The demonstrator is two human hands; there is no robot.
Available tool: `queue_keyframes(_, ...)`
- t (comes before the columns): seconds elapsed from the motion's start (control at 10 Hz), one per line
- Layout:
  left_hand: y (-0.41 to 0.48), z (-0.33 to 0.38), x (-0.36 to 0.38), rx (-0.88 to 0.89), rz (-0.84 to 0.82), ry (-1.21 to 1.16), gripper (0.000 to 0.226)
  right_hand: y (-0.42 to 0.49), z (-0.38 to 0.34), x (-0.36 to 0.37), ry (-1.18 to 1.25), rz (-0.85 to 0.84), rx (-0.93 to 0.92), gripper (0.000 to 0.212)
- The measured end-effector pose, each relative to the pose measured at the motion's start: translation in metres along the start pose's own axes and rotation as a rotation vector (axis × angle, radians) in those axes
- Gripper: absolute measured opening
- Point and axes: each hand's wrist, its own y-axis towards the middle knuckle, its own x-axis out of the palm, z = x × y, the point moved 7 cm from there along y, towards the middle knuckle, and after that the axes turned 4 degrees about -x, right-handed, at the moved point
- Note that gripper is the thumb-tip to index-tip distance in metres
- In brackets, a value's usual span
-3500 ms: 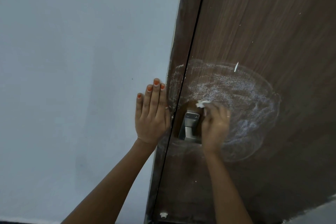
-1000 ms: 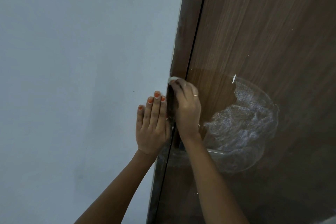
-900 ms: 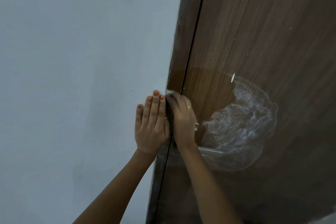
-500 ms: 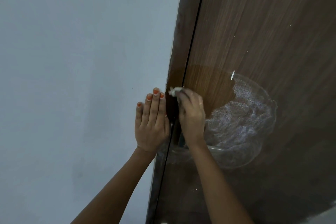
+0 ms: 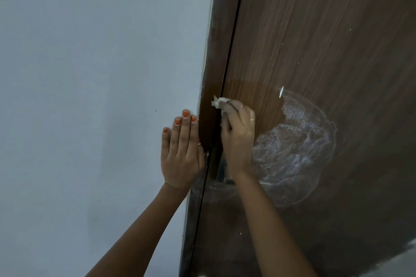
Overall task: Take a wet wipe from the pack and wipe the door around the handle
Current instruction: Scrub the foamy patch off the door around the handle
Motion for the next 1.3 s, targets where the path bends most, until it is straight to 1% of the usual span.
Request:
queue_keyframes(0.1, 0.0, 0.0, 0.0, -0.004, 0.006, 0.0, 0.053, 0.013, 0.008, -0.013, 0.01, 0.093, 0.041, 0.02)
queue_keyframes(0.2, 0.0, 0.0, 0.0, -0.007, 0.006, -0.001, 0.052, 0.002, 0.043, -0.04, 0.073, 0.274, 0.289, 0.022)
queue_keyframes(0.3, -0.001, -0.001, 0.001, -0.011, 0.003, -0.004, 0.052, -0.025, 0.091, -0.067, 0.225, 0.56, 0.665, 0.022)
queue_keyframes(0.4, -0.002, -0.002, 0.002, -0.014, 0.002, -0.003, 0.053, -0.038, 0.097, -0.067, 0.247, 0.605, 0.774, 0.021)
queue_keyframes(0.5, -0.002, -0.001, 0.002, -0.011, 0.0, 0.004, 0.053, -0.025, 0.068, -0.05, 0.24, 0.43, 0.573, 0.022)
queue_keyframes(0.6, -0.002, -0.002, 0.003, -0.012, -0.006, 0.009, 0.053, 0.004, 0.05, -0.048, 0.176, 0.329, 0.343, 0.021)
queue_keyframes(0.7, -0.003, -0.002, 0.003, -0.011, 0.005, 0.009, 0.053, 0.012, 0.08, -0.072, 0.113, 0.457, 0.397, 0.02)
queue_keyframes(0.8, -0.003, -0.002, 0.003, -0.013, 0.006, 0.01, 0.053, -0.012, 0.121, -0.099, 0.104, 0.609, 0.624, 0.019)
queue_keyframes(0.9, -0.003, -0.002, 0.003, -0.014, 0.007, 0.015, 0.053, -0.034, 0.12, -0.093, 0.07, 0.59, 0.676, 0.017)
queue_keyframes(1.0, -0.002, -0.002, 0.002, -0.012, 0.014, 0.015, 0.053, -0.028, 0.083, -0.063, 0.125, 0.442, 0.539, 0.016)
queue_keyframes(1.1, -0.002, -0.002, 0.002, -0.009, 0.012, 0.011, 0.052, 0.002, 0.05, -0.047, 0.106, 0.286, 0.307, 0.019)
queue_keyframes(1.2, -0.003, -0.003, 0.002, -0.012, 0.01, 0.01, 0.053, 0.026, 0.054, -0.057, 0.072, 0.301, 0.255, 0.018)
queue_keyframes(1.3, -0.003, -0.003, 0.003, -0.014, 0.012, 0.011, 0.053, 0.023, 0.087, -0.084, 0.077, 0.477, 0.405, 0.019)
